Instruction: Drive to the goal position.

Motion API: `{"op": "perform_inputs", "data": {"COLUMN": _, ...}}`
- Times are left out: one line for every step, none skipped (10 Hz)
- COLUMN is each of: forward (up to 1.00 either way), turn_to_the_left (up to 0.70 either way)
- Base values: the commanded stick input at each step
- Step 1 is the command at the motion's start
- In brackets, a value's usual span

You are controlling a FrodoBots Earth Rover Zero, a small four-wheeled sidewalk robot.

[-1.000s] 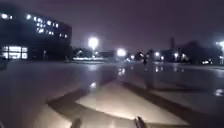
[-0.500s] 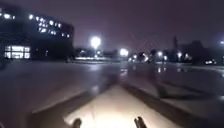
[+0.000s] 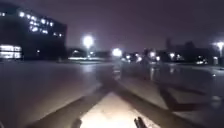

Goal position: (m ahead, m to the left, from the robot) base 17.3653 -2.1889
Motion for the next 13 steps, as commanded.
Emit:
{"op": "perform_inputs", "data": {"forward": 1.0, "turn_to_the_left": -0.4}}
{"op": "perform_inputs", "data": {"forward": 1.0, "turn_to_the_left": -0.4}}
{"op": "perform_inputs", "data": {"forward": 1.0, "turn_to_the_left": -0.4}}
{"op": "perform_inputs", "data": {"forward": 1.0, "turn_to_the_left": -0.4}}
{"op": "perform_inputs", "data": {"forward": 1.0, "turn_to_the_left": -0.4}}
{"op": "perform_inputs", "data": {"forward": 1.0, "turn_to_the_left": -0.4}}
{"op": "perform_inputs", "data": {"forward": 1.0, "turn_to_the_left": -0.4}}
{"op": "perform_inputs", "data": {"forward": 1.0, "turn_to_the_left": -0.24}}
{"op": "perform_inputs", "data": {"forward": 1.0, "turn_to_the_left": 0.0}}
{"op": "perform_inputs", "data": {"forward": 1.0, "turn_to_the_left": 0.0}}
{"op": "perform_inputs", "data": {"forward": 1.0, "turn_to_the_left": 0.0}}
{"op": "perform_inputs", "data": {"forward": 1.0, "turn_to_the_left": 0.0}}
{"op": "perform_inputs", "data": {"forward": 1.0, "turn_to_the_left": 0.0}}
